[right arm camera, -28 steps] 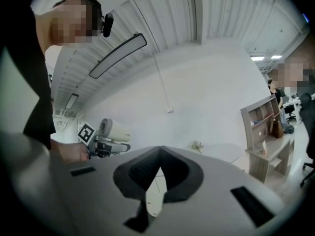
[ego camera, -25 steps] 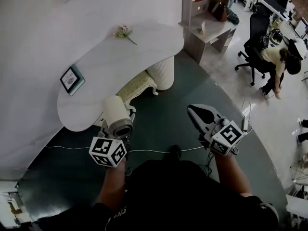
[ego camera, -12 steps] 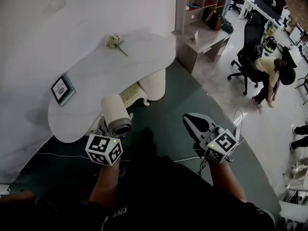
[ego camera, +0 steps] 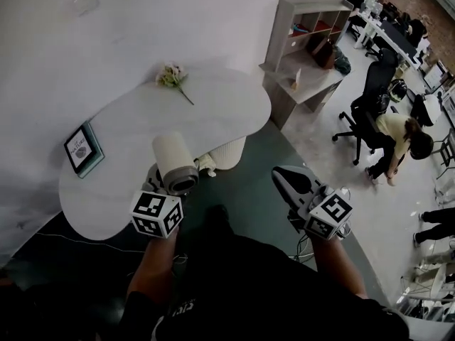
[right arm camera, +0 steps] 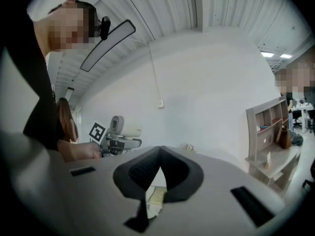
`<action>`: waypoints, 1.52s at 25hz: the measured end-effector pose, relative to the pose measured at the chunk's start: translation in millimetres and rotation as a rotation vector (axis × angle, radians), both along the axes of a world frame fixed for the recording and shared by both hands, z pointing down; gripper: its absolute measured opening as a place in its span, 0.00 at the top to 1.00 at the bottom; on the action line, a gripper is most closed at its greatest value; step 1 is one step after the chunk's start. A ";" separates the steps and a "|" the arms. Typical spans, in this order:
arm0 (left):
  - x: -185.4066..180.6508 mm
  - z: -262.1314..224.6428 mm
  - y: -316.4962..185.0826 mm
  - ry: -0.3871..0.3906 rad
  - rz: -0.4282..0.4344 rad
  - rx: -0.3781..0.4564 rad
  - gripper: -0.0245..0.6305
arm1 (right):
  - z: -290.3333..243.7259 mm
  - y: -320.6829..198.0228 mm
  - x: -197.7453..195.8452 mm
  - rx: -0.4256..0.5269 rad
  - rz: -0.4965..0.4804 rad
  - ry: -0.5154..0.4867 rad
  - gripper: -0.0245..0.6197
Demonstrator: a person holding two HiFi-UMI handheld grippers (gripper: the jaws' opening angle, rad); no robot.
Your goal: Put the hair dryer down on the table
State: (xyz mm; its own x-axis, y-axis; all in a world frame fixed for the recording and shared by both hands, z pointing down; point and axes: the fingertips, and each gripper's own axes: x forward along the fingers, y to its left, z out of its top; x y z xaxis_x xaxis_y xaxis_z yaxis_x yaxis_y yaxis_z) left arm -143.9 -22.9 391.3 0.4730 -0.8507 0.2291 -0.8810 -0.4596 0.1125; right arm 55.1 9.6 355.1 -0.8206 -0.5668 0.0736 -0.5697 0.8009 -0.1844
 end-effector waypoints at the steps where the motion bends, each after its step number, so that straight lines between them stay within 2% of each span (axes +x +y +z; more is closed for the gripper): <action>1: -7.6 -0.3 -16.7 0.003 0.000 -0.001 0.66 | -4.8 -17.2 -8.8 -0.003 -0.002 -0.011 0.95; 7: -43.3 5.5 -98.5 -0.029 -0.005 0.024 0.66 | -14.0 -105.5 -50.8 0.014 0.013 0.030 0.95; 10: -57.0 15.6 -125.8 -0.057 -0.018 0.001 0.66 | -12.0 -133.5 -62.8 0.015 0.030 0.049 0.95; 14: -61.5 21.6 -154.9 -0.037 -0.026 -0.018 0.66 | -3.5 -170.0 -65.6 -0.013 0.026 0.090 0.95; 18: -62.3 33.6 -179.7 -0.016 -0.048 -0.052 0.65 | 0.1 -206.7 -68.1 -0.020 0.018 0.063 0.95; 23: -51.3 39.2 -218.7 0.006 -0.099 -0.059 0.65 | 3.5 -261.3 -59.7 -0.009 -0.037 0.061 0.95; 28: -34.0 40.0 -267.6 0.068 -0.188 -0.077 0.65 | 6.1 -319.7 -51.4 -0.022 -0.136 0.028 0.95; 34: -9.7 42.7 -302.4 0.052 -0.253 -0.107 0.65 | 42.9 -366.6 -35.8 -0.067 -0.255 0.091 0.95; 38: -14.4 44.1 -314.5 0.037 -0.253 -0.120 0.65 | 40.0 -384.8 -50.3 -0.077 -0.279 0.090 0.95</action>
